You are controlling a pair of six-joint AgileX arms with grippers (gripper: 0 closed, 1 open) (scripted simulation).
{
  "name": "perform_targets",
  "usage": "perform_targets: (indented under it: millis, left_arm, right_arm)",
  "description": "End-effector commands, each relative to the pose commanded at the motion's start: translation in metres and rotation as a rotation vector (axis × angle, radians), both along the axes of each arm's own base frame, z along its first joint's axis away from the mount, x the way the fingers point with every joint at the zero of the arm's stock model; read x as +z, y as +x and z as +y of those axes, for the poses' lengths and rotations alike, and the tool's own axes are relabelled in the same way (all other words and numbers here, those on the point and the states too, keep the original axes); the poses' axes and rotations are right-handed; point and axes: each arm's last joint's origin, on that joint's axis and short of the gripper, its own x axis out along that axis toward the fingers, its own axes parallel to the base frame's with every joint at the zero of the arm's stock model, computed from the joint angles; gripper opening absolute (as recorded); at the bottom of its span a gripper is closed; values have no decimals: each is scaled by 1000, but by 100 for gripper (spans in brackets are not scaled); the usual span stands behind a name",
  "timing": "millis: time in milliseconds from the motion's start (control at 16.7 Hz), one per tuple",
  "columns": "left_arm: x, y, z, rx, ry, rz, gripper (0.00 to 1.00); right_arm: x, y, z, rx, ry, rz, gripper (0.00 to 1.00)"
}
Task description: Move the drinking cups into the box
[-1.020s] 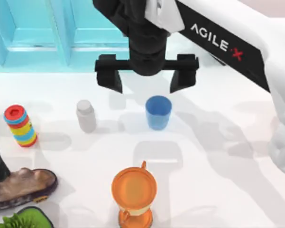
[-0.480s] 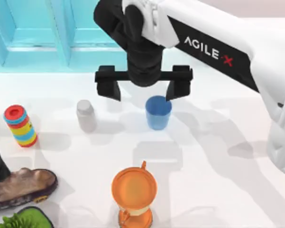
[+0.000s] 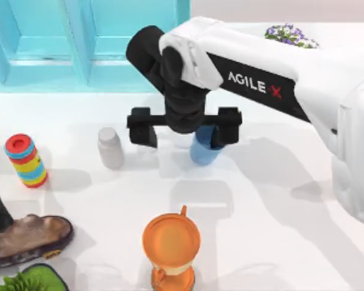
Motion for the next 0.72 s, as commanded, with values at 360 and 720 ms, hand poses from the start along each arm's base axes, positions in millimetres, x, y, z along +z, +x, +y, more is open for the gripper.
perform_targets:
  millis: [360, 720]
  left_arm:
    - [0, 0, 0, 0, 0, 0, 100]
    - [0, 0, 0, 0, 0, 0, 100]
  right_arm:
    - [0, 0, 0, 0, 0, 0, 70]
    - [0, 0, 0, 0, 0, 0, 25]
